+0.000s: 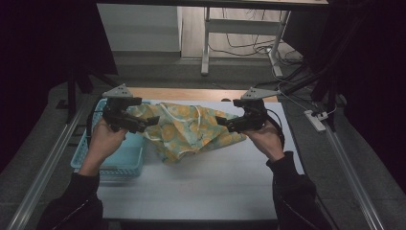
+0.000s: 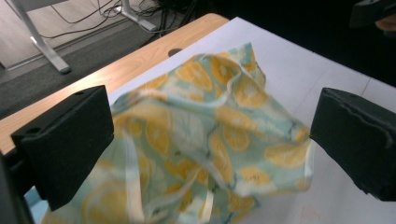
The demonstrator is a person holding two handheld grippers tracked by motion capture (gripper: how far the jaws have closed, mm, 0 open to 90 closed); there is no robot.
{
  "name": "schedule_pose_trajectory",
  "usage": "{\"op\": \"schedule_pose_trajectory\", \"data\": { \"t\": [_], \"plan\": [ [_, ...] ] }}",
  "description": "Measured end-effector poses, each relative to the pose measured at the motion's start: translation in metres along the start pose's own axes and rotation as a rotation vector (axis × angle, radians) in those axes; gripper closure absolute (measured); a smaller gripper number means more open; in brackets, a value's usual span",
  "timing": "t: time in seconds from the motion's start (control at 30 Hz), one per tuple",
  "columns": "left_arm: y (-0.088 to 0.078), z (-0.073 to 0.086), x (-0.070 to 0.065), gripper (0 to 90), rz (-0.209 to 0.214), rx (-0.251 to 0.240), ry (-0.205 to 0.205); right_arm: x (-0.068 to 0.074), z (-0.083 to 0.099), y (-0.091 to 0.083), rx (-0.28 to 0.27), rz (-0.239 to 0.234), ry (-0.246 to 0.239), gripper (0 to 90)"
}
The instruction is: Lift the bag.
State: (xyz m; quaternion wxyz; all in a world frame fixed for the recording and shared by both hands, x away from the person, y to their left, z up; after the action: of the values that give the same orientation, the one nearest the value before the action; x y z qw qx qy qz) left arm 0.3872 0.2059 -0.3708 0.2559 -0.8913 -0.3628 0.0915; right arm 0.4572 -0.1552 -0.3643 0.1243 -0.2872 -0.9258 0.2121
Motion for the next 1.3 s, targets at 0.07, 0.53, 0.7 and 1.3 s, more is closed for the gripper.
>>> {"op": "schedule_pose_trajectory", "data": {
  "t": [0.07,0.53,0.7,1.3],
  "plan": [
    [-0.002,0.006,-0.001,0.0,-0.008,0.010,0.001,0.000,0.004,-0.001,-0.001,0.003,-0.003,3.0],
    [-0.012,0.050,-0.016,0.0,-0.021,0.016,-0.030,0.007,0.034,-0.002,0.016,0.012,-0.001,2.2],
    [-0.015,0.066,-0.023,0.0,-0.020,-0.001,-0.055,0.006,0.048,-0.005,0.011,0.007,0.011,2.1],
    [-0.017,0.111,-0.047,0.0,0.001,-0.003,-0.098,0.022,0.087,-0.020,0.035,0.013,-0.002,0.8]
  ]
}}
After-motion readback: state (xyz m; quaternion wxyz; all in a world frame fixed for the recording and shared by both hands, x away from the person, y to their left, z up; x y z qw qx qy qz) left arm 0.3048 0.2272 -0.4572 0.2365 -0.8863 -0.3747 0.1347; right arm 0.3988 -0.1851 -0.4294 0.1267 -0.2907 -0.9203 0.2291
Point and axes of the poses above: each handheld gripper's, and its own axes: y roughly forward along the jaws, z roughly out of its underside, x roughly to its left, the point moved 2 cm from there along y, roughly forward along the jaws, and after that the axes turned 7 degrees about y, right-handed, at the moved point
